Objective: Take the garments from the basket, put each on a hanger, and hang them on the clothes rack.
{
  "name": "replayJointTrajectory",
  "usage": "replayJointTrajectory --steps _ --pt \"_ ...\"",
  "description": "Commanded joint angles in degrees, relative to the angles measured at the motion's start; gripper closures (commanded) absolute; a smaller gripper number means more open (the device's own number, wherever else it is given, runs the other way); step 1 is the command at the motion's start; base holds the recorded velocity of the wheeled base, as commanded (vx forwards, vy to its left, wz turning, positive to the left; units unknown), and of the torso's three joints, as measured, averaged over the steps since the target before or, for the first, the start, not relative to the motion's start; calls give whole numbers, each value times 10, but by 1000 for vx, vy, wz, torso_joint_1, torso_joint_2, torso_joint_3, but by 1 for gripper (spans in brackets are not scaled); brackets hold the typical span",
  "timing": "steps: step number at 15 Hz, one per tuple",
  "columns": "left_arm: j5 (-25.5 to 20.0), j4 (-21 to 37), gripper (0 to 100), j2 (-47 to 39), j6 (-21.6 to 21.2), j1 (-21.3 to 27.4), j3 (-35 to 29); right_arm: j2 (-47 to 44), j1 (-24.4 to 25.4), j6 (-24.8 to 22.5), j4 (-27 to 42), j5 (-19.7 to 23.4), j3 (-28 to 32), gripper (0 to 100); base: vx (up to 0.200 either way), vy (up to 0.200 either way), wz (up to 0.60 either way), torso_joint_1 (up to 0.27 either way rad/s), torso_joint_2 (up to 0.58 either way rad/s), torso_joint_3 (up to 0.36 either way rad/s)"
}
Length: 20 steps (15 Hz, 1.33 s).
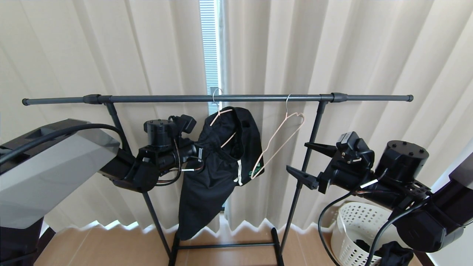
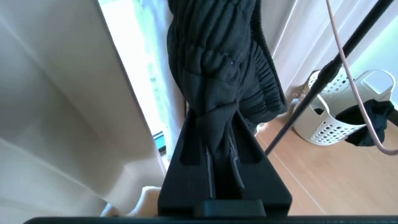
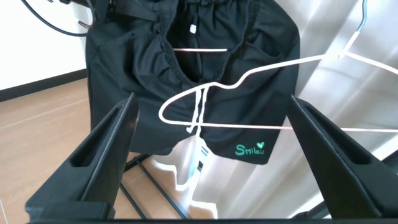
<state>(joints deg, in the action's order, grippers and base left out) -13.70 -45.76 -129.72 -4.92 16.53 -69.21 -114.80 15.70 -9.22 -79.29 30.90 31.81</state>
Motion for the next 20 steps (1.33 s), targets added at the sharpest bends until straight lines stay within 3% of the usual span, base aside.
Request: replayJointTrajectory --steps 1,5,6,10,14,20 --pt "0 -1 100 -9 0 0 1 -1 0 0 0 0 0 0 0 0 0 0 0 0" --pt "0 -1 100 -9 -1 0 4 -2 0 0 0 0 0 0 0 0 0 0 0 0" --pt "0 -1 0 -9 -1 0 5 -2 0 0 0 0 0 0 0 0 0 0 0 0" --pt "-1 -6 0 -5 -9 0 18 -9 0 0 -1 0 1 0 0 0 0 0 0 0" --pt "-6 -58 0 29 -7 0 82 -10 0 -1 -1 -1 1 0 0 0 0 0 0 0" --pt "-3 -57 0 95 -8 3 153 -4 0 -1 -2 -1 -1 0 0 0 0 0 0 0"
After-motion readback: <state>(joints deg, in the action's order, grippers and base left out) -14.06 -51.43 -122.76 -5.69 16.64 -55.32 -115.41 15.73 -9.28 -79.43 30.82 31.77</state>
